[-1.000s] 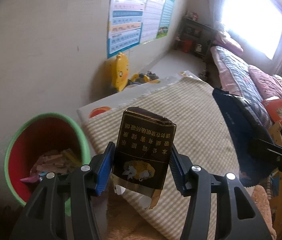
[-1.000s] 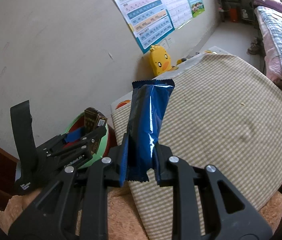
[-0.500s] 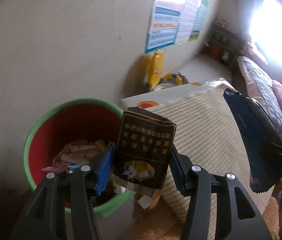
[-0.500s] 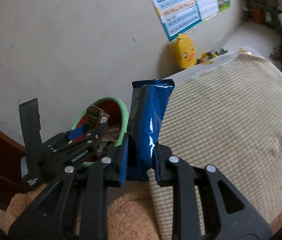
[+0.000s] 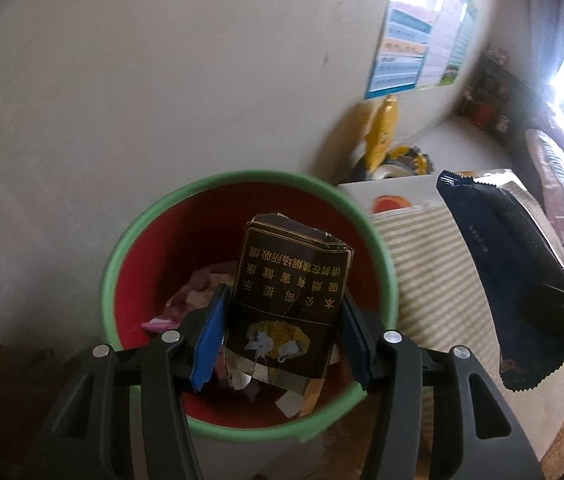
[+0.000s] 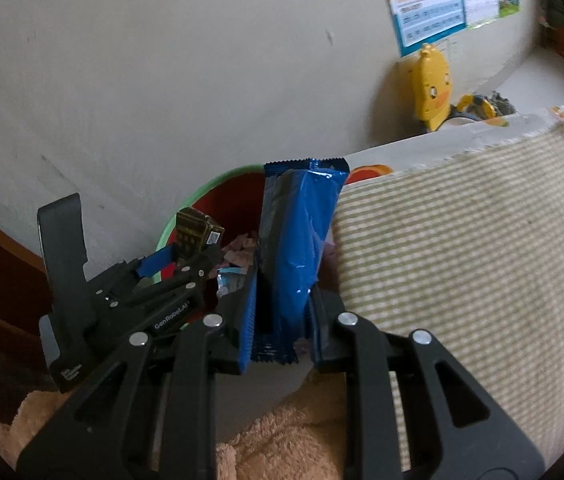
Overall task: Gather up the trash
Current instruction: 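Carry the brown box and blue wrapper over the bucket with both grippers, then open both grippers to drop the box and blue wrapper into the bucket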
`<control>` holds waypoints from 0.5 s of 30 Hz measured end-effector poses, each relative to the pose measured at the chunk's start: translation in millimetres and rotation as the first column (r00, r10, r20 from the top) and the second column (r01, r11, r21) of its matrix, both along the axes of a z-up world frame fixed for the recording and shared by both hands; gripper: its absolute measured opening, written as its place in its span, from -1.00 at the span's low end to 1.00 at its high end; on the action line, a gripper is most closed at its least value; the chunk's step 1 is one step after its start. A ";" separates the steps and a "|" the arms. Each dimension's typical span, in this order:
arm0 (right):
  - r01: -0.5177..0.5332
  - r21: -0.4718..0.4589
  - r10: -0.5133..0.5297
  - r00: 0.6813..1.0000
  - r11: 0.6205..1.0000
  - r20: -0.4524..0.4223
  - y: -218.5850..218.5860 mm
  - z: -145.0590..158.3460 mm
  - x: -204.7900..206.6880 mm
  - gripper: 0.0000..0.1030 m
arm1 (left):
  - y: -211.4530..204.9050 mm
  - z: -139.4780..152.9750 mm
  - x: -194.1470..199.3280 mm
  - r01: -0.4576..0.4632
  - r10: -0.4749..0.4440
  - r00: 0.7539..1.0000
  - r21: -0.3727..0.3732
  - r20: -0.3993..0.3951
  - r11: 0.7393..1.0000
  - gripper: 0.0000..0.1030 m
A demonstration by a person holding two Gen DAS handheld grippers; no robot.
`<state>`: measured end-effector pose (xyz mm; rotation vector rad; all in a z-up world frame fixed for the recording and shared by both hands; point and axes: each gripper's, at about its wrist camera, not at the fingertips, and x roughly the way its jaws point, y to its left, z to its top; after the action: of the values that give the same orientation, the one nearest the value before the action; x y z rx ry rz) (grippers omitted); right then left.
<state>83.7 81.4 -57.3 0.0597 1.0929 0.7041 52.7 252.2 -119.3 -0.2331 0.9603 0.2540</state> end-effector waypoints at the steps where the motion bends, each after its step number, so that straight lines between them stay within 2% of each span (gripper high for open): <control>1: -0.011 -0.007 0.011 1.000 1.000 -0.002 5.0 -3.2 2.2 -0.58 | 3.2 -2.1 0.1 -0.010 0.010 1.000 0.000 -0.006 1.000 -0.03; 9: -0.076 -0.026 0.076 0.997 0.997 -0.017 39.9 -16.0 16.4 -0.58 | 31.2 -11.9 0.5 -0.093 0.093 0.995 0.011 -0.033 0.996 -0.03; 15: -0.089 -0.021 0.089 0.995 0.996 -0.042 56.1 -26.4 24.4 -0.58 | 41.9 -13.3 4.3 -0.117 0.118 0.992 0.019 -0.037 0.993 0.01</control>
<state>108.0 137.5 -83.7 0.0056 1.1480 0.7729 57.0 294.1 -132.6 -0.2703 0.9834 0.3755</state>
